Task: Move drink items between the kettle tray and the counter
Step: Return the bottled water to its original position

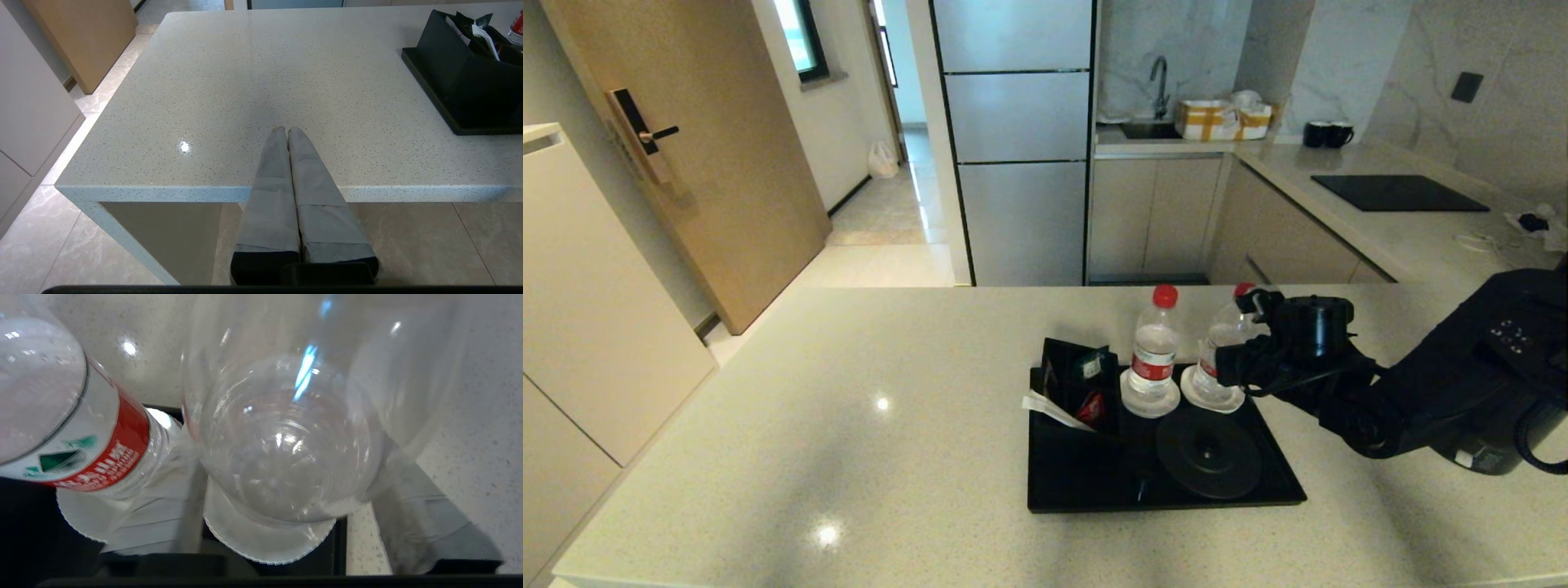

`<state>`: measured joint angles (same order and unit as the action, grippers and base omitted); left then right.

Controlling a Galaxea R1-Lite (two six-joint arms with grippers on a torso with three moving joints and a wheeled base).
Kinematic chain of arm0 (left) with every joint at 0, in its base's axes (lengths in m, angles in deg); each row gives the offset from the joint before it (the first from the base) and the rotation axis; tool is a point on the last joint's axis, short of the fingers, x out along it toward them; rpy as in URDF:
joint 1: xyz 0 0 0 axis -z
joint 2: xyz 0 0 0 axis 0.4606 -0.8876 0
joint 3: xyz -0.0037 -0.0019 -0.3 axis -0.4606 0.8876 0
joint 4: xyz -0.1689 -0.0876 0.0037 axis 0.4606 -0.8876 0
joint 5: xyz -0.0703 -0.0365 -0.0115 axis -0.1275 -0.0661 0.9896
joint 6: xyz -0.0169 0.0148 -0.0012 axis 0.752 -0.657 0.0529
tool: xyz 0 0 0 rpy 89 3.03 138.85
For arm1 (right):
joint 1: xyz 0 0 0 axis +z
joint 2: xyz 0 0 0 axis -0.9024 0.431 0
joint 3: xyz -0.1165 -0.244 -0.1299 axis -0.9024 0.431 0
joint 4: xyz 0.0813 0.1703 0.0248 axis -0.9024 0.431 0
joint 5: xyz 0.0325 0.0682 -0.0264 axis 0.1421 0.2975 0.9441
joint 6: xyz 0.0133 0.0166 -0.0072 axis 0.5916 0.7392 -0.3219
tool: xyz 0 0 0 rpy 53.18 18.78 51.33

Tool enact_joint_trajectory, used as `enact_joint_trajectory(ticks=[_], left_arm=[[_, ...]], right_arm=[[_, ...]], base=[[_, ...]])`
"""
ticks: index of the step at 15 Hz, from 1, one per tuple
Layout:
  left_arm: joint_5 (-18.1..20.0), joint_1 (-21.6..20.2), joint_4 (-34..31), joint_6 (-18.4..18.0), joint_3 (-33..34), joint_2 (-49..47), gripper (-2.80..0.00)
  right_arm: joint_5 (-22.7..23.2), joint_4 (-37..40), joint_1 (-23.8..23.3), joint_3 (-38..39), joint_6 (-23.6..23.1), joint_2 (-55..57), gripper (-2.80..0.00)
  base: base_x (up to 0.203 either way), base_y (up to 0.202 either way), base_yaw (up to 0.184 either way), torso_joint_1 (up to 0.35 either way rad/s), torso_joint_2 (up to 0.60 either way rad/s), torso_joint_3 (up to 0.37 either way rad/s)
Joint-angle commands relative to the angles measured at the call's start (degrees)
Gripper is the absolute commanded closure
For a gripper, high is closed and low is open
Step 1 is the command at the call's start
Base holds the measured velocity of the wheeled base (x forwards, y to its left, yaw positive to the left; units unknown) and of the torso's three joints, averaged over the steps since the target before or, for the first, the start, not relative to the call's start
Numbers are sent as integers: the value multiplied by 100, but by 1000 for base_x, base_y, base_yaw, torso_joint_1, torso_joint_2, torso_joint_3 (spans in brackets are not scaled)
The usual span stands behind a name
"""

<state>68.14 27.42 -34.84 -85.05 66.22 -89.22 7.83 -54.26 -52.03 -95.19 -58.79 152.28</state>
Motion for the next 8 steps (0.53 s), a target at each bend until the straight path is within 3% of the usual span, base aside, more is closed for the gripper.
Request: enact_joint_trajectory(ticks=[1, 8], left_arm=[[-4, 0, 0, -3, 7, 1, 0], [-4, -2, 0, -3, 0, 1, 0]], right_arm=[[11, -36, 3, 13, 8, -67, -280], [93, -47, 12, 364, 17, -418, -280]], base=[[0, 0, 0, 0, 0, 0], [0, 0, 0, 0, 0, 0]])
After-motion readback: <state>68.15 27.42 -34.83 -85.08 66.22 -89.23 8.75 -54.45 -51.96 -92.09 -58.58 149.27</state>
